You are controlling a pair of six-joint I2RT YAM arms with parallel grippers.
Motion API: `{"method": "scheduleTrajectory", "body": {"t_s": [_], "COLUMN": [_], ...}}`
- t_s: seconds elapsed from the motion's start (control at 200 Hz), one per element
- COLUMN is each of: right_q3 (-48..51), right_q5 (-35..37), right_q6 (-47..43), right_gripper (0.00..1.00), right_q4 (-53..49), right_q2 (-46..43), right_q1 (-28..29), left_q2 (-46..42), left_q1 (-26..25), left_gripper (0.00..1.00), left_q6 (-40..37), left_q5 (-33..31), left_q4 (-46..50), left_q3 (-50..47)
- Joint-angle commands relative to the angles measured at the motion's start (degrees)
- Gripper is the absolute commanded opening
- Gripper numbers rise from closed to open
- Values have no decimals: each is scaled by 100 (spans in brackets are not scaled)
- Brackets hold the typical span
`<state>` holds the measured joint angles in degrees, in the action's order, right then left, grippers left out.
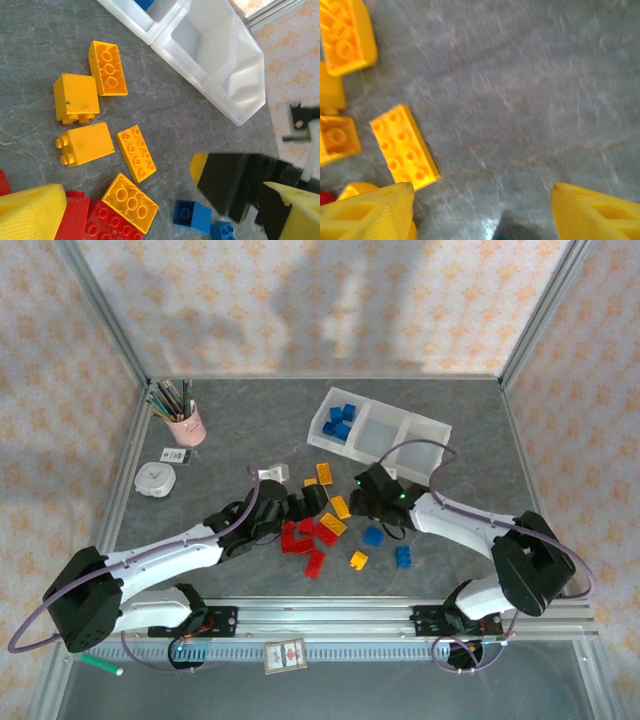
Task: Sort the legos into containers by color
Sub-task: Pick up the lego from the bottom-center of the table.
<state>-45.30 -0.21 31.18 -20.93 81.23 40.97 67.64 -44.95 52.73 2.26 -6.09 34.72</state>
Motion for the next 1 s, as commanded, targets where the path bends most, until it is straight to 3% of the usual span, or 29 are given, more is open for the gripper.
{"method": "scheduleTrajectory", "body": {"t_s": [0.0, 0.536, 0.996], "right_q3": [292, 765, 803], "right_q5": [135, 388, 375], "right_q6": [430, 1460, 1541], "right_gripper": [73, 78, 60], "right_q4": [41, -295, -46], "right_q2": [-185, -424, -87], "right_q1": [119, 606, 684], "left_q2": [-20, -58, -66], "left_q1": [-48, -49, -49], "left_gripper": [99, 99, 99], "left_q6": [194, 237, 227], "left_q5": [-339, -454, -499], "left_q4": [-235, -164, -147], "left_q3": [-110, -158, -176]}}
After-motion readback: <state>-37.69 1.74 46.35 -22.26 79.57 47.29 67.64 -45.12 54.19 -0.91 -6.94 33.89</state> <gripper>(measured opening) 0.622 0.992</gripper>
